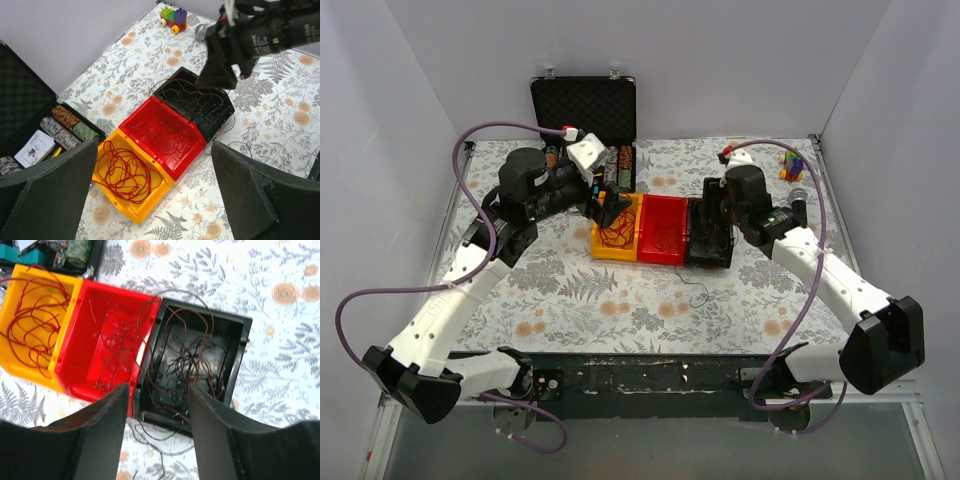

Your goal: Untangle the cables

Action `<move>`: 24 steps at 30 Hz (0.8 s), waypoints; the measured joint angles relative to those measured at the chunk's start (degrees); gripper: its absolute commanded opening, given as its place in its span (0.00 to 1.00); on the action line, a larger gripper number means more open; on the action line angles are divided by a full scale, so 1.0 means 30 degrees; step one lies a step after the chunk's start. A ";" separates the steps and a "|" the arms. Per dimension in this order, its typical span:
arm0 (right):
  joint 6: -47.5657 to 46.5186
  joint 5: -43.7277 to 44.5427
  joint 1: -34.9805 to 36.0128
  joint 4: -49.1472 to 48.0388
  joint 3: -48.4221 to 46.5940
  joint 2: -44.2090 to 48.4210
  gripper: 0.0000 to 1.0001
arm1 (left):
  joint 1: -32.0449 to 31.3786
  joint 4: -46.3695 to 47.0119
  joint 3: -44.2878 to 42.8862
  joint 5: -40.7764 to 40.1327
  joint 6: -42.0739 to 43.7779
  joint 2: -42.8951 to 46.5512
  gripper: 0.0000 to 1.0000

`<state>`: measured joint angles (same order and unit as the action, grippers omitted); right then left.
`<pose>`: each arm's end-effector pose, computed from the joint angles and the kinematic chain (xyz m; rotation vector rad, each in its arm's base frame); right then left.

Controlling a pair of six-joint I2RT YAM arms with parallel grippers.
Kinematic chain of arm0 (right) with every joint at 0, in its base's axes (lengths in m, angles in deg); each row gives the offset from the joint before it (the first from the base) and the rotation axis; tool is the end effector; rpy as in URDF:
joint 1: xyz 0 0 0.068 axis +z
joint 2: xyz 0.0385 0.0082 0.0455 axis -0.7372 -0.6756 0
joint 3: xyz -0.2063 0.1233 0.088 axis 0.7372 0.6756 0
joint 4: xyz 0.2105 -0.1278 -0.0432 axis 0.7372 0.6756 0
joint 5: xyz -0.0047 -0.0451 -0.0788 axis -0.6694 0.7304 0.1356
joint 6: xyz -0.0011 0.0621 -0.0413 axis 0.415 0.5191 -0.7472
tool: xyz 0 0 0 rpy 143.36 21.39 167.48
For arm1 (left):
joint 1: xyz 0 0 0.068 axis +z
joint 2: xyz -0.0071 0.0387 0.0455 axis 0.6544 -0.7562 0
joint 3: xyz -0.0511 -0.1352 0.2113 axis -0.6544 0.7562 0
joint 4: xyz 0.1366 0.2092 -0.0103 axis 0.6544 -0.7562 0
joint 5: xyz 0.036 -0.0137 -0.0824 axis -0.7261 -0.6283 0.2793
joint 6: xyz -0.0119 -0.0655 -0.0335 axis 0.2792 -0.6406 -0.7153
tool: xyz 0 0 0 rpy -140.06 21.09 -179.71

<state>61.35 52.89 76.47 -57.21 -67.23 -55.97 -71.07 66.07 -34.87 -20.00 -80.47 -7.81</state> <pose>0.2882 0.1449 0.2911 -0.1041 2.0791 0.2692 0.2217 -0.1559 0.4104 0.3592 1.8729 -1.0251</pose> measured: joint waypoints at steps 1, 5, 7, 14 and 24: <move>0.0015 -0.0007 0.0066 0.0248 0.0204 0.0415 0.52 | 0.0197 -0.0131 0.0051 0.0138 -0.0080 -0.0007 0.98; 0.0087 0.0015 0.0474 0.0736 0.1231 0.1778 0.48 | 0.0882 -0.0328 0.0437 0.0729 -0.0306 -0.0051 0.97; 0.0087 0.0036 0.0641 0.1129 0.1843 0.2346 0.49 | 0.1158 -0.0386 0.0743 0.1027 -0.0321 -0.0080 0.97; 0.0270 0.0197 0.2994 0.2149 0.4911 0.4823 0.62 | 0.2200 -0.0401 0.2790 0.1872 -0.0306 -0.0095 0.96; 0.1967 0.0954 0.5530 0.1902 0.9413 0.4954 0.62 | 0.2958 -0.0663 0.3818 0.2331 -0.0131 -0.0095 0.95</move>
<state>67.25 55.75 93.06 -51.51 -38.99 -41.10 -62.19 64.08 -23.42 -13.00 -80.86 -8.09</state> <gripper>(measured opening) 0.630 0.957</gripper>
